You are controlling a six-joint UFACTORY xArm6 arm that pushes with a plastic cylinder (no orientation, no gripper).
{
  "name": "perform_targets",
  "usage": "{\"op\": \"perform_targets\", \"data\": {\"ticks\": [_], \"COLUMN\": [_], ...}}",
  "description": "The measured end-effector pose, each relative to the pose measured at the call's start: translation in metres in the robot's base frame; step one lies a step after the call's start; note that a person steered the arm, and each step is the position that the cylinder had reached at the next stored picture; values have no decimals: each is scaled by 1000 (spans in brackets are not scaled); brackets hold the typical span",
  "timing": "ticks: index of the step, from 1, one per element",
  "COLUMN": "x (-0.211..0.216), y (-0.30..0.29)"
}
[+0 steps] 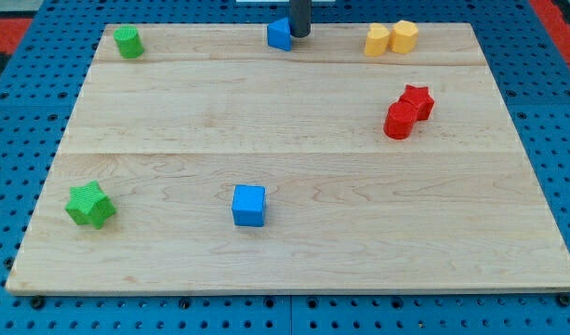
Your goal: Nudge the blue cube a bit left
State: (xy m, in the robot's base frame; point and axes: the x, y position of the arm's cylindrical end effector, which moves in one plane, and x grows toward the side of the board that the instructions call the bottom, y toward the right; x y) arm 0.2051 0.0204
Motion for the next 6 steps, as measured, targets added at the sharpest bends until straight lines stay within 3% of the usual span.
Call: {"op": "perform_targets", "data": {"ticks": [2,4,6], "x": [18,203,308], "y": [-21,12,33]}}
